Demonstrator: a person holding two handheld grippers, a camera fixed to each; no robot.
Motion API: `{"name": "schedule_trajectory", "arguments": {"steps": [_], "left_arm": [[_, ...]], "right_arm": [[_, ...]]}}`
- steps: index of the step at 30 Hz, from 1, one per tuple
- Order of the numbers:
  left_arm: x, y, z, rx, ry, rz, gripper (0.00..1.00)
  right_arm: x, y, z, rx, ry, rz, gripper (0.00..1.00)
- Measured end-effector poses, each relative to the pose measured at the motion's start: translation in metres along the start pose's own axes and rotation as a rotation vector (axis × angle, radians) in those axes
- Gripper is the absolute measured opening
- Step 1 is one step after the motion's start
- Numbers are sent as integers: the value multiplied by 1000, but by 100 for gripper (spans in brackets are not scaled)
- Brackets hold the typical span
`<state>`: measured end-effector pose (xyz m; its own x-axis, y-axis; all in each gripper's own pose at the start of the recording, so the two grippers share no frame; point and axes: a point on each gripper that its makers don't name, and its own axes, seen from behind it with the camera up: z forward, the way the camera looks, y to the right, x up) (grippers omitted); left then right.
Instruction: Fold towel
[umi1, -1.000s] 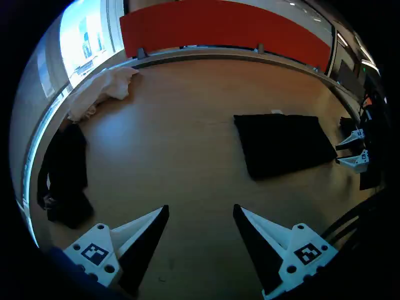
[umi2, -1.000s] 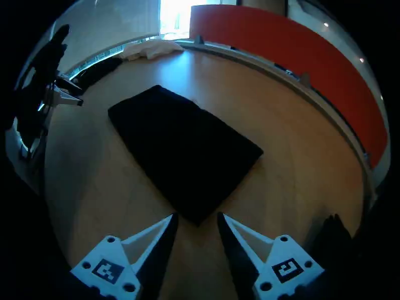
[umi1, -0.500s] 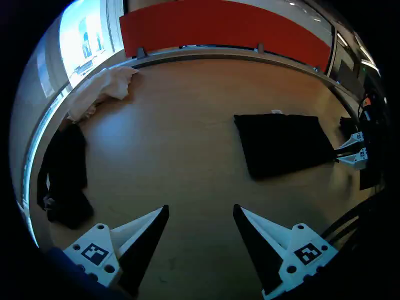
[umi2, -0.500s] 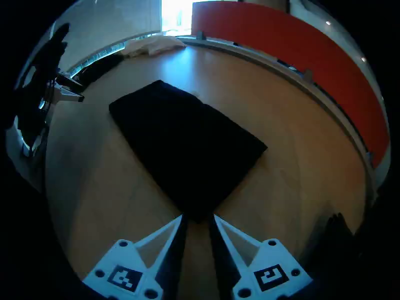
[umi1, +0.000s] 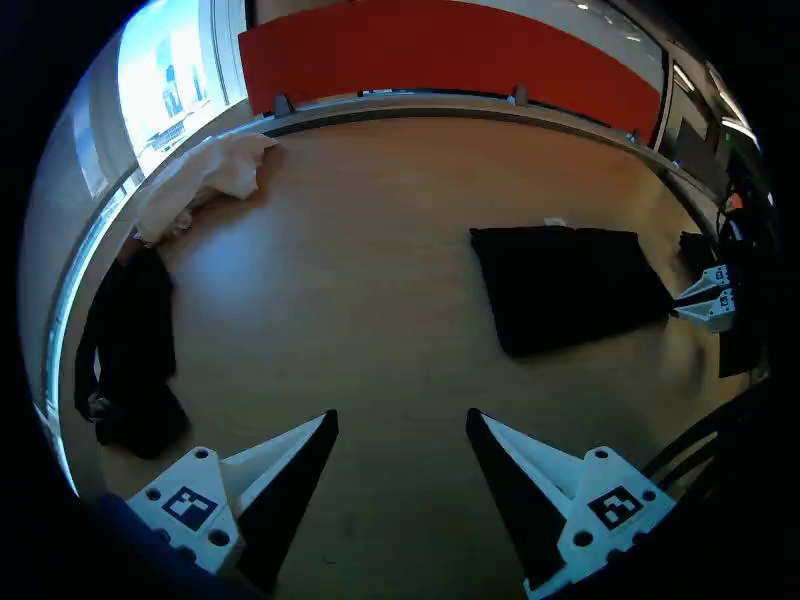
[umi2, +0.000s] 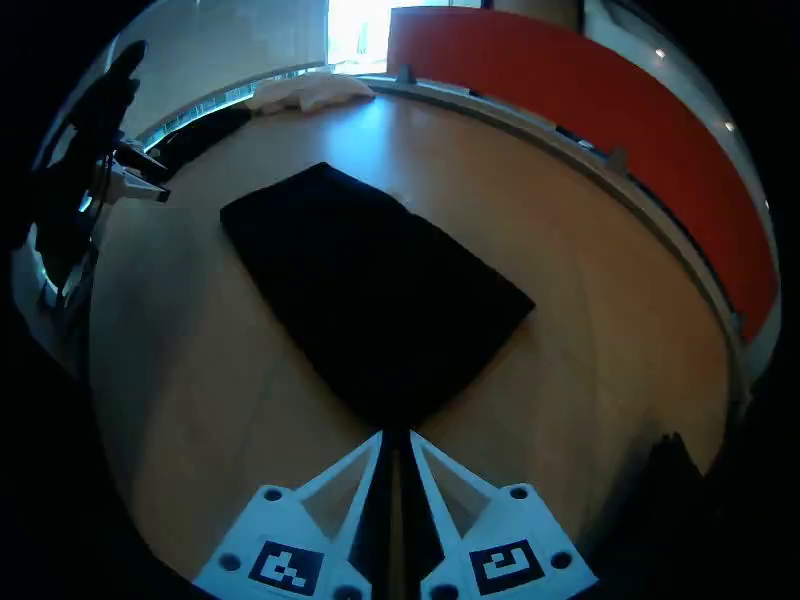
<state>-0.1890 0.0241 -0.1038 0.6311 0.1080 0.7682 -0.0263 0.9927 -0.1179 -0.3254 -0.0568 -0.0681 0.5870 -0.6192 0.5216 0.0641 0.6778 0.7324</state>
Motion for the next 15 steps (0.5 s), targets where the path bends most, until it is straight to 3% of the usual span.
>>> {"name": "schedule_trajectory", "arguments": {"steps": [6,15], "left_arm": [[-1,0,-1,-2,0,-1,95],[2,-1,-2,-3,6,-3,95]], "right_arm": [[8,2,-3,-7,15,-7,4],[44,5,-17,-20,73,-49,4]]}}
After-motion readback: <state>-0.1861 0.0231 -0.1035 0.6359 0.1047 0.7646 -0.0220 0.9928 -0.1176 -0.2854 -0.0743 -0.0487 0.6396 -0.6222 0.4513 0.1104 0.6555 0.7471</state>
